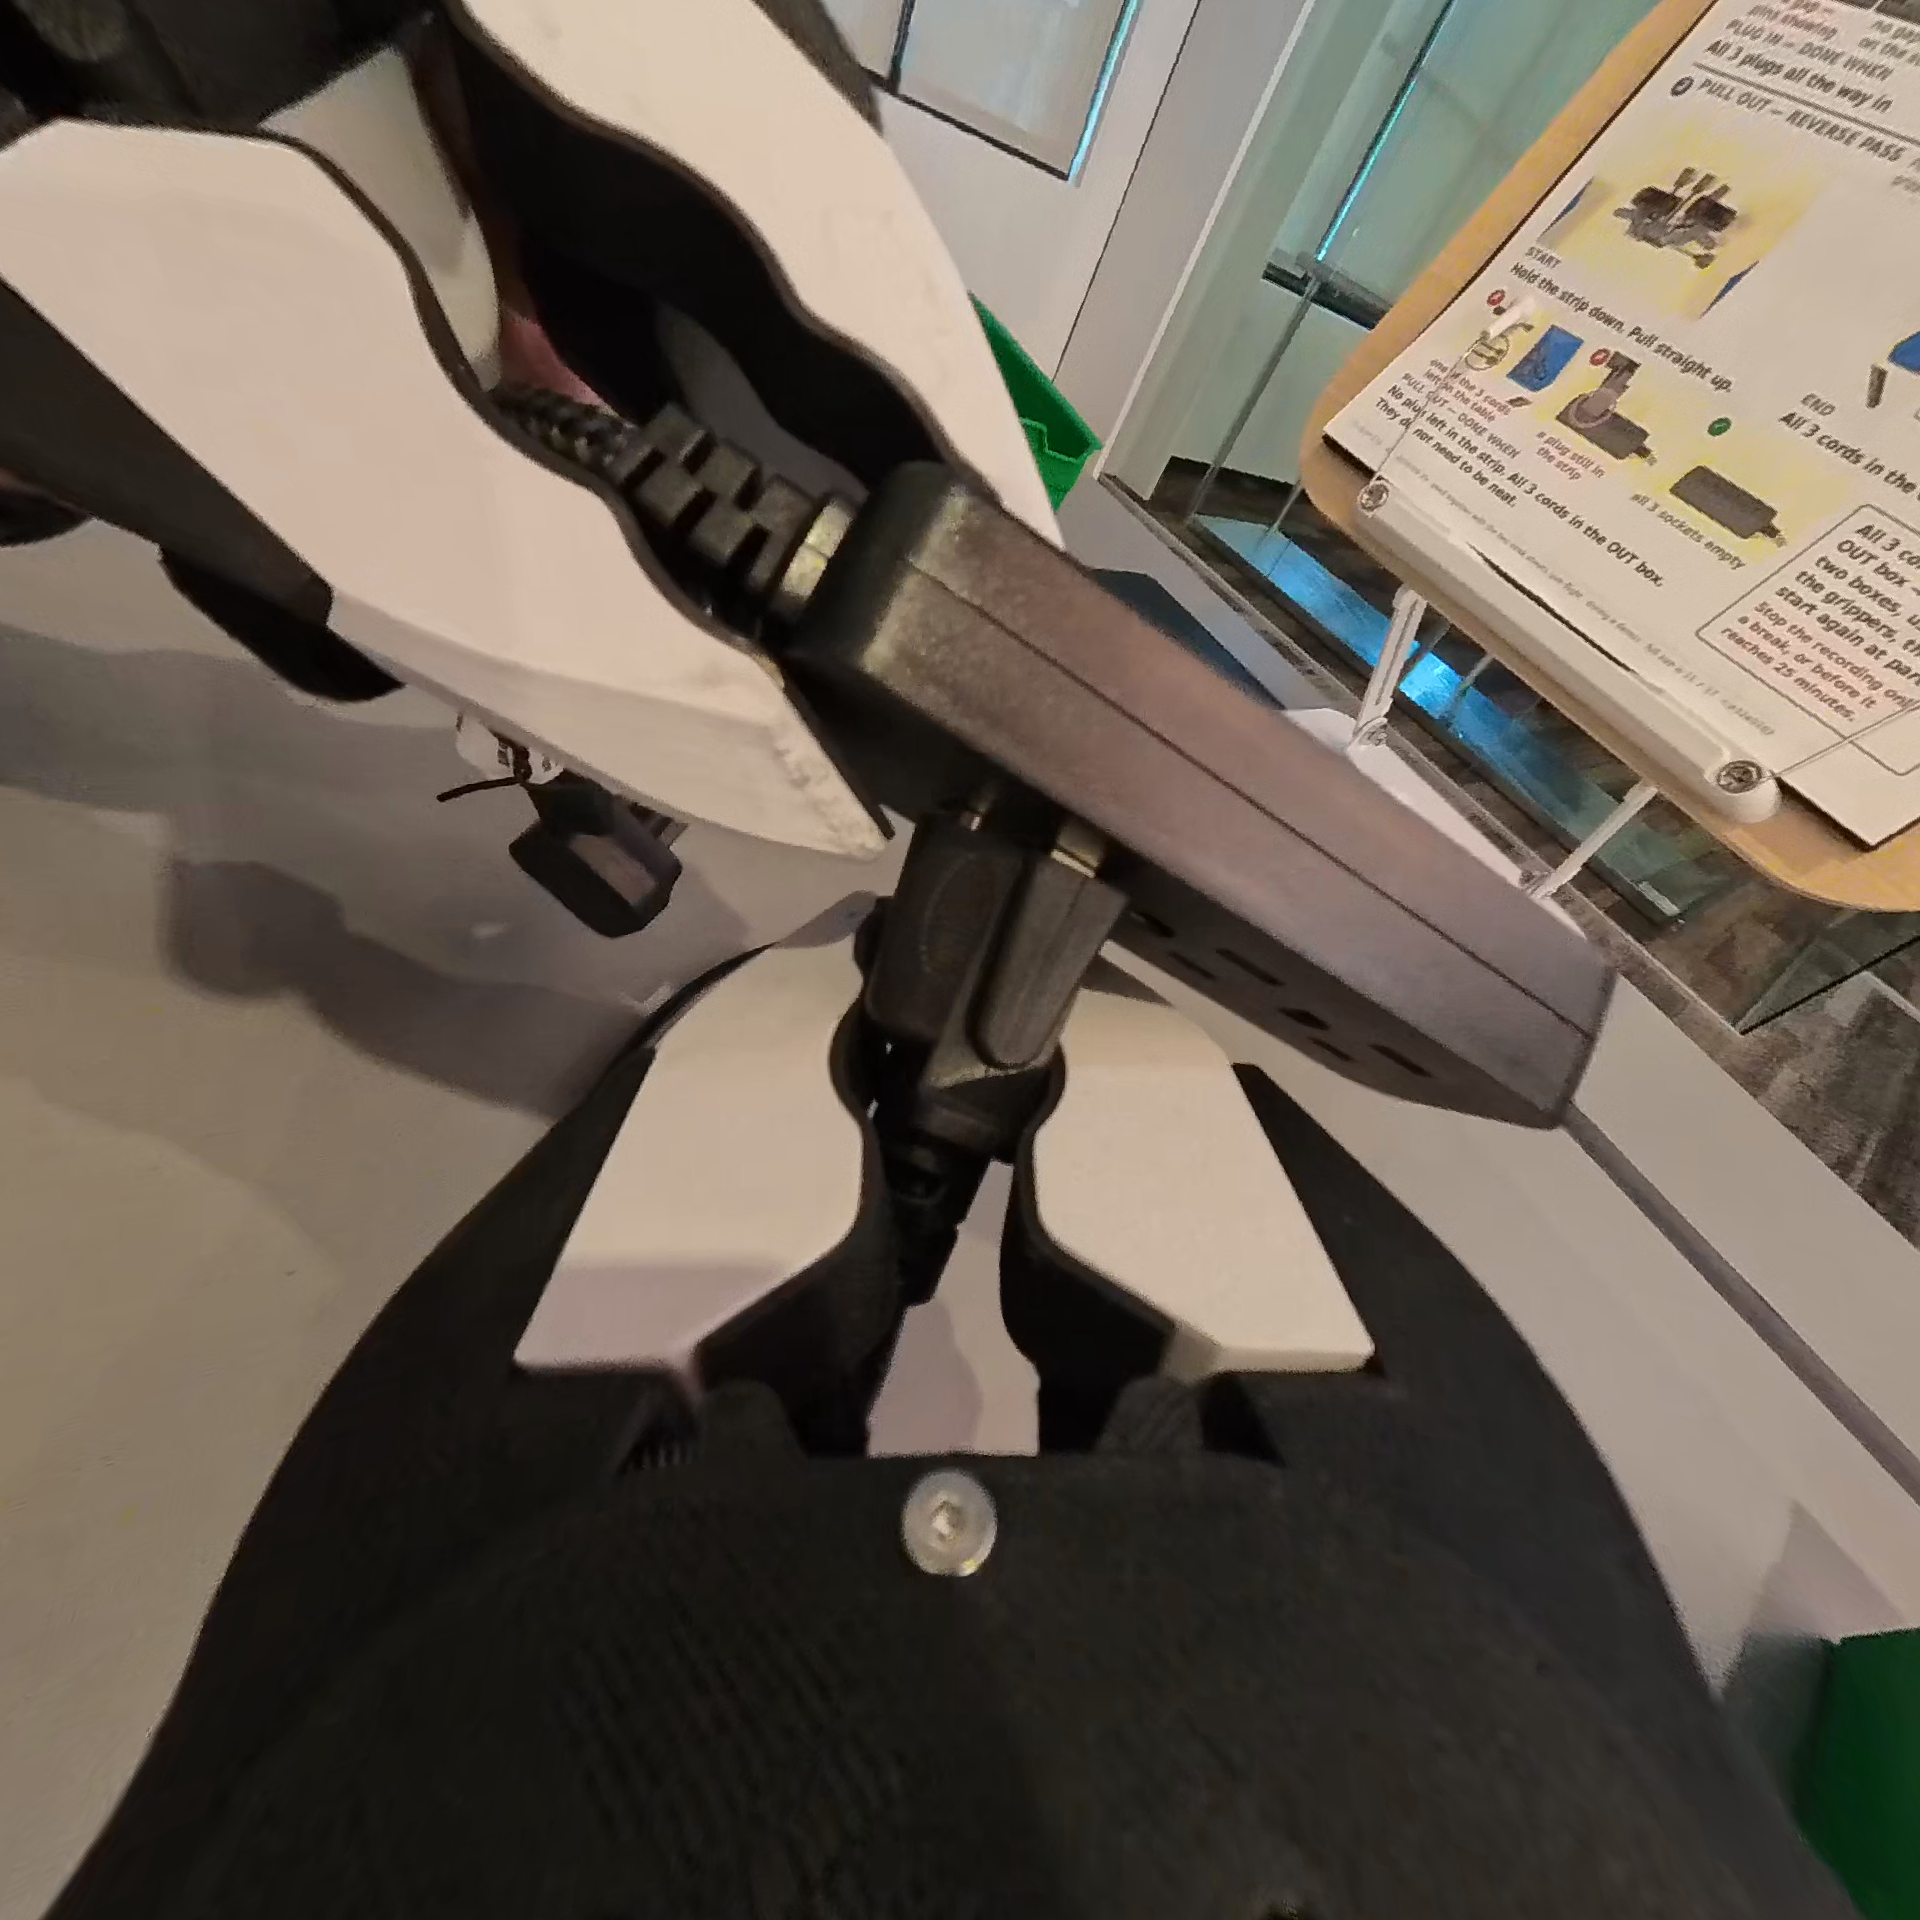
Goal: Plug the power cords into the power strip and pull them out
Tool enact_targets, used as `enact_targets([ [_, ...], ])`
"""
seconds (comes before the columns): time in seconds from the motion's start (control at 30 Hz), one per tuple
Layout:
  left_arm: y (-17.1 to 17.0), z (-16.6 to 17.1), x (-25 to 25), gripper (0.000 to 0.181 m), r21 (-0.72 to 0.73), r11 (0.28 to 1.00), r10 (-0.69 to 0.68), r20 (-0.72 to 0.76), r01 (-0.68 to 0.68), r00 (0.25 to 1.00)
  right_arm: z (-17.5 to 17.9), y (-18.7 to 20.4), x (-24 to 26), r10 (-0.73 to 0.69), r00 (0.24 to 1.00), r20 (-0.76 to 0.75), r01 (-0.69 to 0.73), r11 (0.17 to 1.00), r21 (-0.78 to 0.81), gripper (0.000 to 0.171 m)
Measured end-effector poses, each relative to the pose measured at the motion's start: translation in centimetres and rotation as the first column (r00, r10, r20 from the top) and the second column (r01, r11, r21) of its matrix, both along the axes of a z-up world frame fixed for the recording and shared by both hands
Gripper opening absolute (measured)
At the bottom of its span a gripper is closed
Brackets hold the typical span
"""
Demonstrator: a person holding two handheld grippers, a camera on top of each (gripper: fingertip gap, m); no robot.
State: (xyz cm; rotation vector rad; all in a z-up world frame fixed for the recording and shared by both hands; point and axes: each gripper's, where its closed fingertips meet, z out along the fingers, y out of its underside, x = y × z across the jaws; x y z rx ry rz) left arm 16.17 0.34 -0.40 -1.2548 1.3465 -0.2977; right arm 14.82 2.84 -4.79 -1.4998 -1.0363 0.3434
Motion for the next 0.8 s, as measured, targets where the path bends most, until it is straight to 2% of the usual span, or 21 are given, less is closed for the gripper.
enact_targets([
  [0.1,0.0,-0.1,0.2,0.029,0.028,1.0,0.01,0.019,-0.01,1.0,0.0,0.2,0.1,-0.018,0.999,-0.042,0.018,1.0,-0.017,0.02],
  [0.27,0.0,-0.2,-0.1,0.03,-0.095,0.995,0.019,0.085,-0.011,0.996,0.1,-0.1,-0.6,-0.003,0.992,-0.123,-0.009,0.995,-0.1,0.022],
  [0.4,0.0,-0.4,0.0,0.03,-0.127,0.992,0.037,0.089,-0.025,0.995,-0.4,-0.1,-0.6,-0.026,0.994,-0.102,0.013,0.991,-0.132,0.024],
  [0.47,-0.2,-0.4,0.3,0.03,-0.1,0.994,0.043,0.072,-0.035,0.997,-0.7,0.2,-0.2,-0.074,0.995,-0.067,0.064,0.987,-0.148,0.023],
  [0.53,-0.4,-0.2,0.5,0.029,-0.05,0.998,0.045,0.042,-0.043,0.998,-0.6,0.0,-0.1,-0.069,0.995,-0.07,0.058,0.986,-0.155,0.023],
  [0.63,-1.0,-0.1,0.8,0.029,-0.036,0.999,0.029,0.041,-0.028,0.999,-0.3,-1.1,-0.9,-0.011,0.973,-0.232,-0.073,0.934,-0.35,0.023],
  [0.67,-1.0,-0.1,1.0,0.03,-0.043,0.999,0.028,0.052,-0.026,0.998,-0.4,-1.2,-0.9,-0.007,0.97,-0.244,-0.086,0.926,-0.368,0.023],
  [0.8,-1.2,-0.4,1.2,0.03,-0.039,0.999,0.019,0.031,-0.018,0.999,-0.8,-1.1,-0.6,-0.021,0.985,-0.171,-0.037,0.945,-0.325,0.026],
])
